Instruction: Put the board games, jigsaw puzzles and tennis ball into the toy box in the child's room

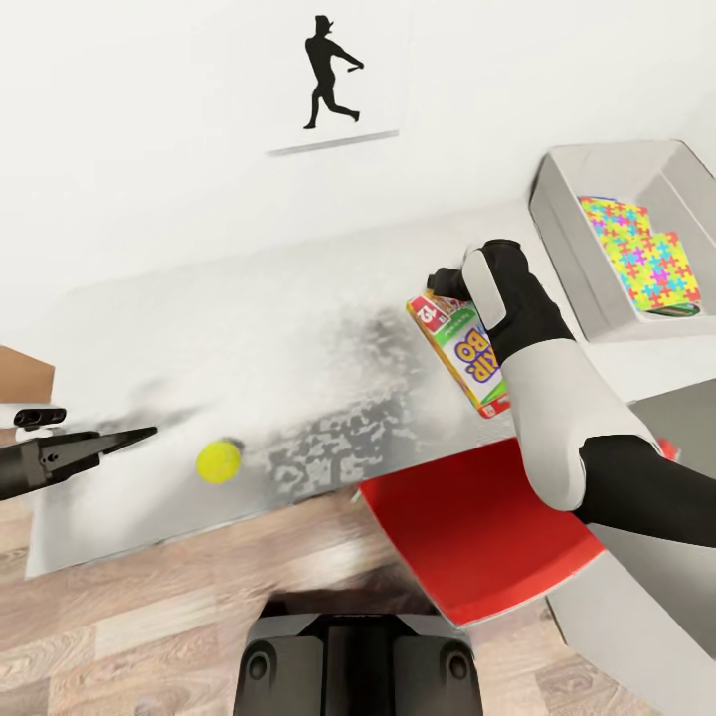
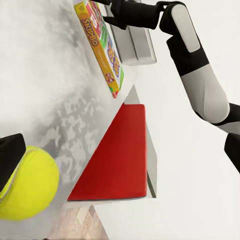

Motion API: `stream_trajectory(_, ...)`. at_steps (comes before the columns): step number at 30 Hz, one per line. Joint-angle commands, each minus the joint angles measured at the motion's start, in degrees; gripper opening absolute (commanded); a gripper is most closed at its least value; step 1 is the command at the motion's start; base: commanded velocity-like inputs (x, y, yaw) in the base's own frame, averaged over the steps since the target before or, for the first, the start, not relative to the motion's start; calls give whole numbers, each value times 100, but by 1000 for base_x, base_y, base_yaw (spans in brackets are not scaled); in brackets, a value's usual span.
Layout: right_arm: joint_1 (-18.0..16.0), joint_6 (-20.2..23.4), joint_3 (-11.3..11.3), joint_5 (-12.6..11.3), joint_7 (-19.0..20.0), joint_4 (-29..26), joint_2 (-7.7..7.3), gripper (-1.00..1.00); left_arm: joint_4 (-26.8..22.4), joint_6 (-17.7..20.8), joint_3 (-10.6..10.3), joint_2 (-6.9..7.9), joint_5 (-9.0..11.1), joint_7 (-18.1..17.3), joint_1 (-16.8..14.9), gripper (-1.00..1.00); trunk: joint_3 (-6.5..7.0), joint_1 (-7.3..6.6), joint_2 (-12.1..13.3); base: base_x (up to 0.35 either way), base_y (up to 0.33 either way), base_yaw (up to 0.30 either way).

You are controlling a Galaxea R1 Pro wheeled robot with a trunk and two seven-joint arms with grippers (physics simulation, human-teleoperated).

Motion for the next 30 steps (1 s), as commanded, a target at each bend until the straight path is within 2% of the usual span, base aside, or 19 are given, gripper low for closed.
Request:
stream_trajectory(1,-4,10,-7,-59,-49,-4,2,100,-1,61,-1,2,-4,-23,-2,100,-7,1,-9,-157,119,0)
stream_trajectory(19,-4,19,-14,-61,-41,-4,6,100,-5,62,-11,4,-4,-23,-2,100,-7,1,-9,-163,153,0)
stream_trajectory(30,-4,19,-15,-61,-40,-4,-1,100,-5,67,-21,2,-4,-23,-2,100,-7,1,-9,-128,95,0)
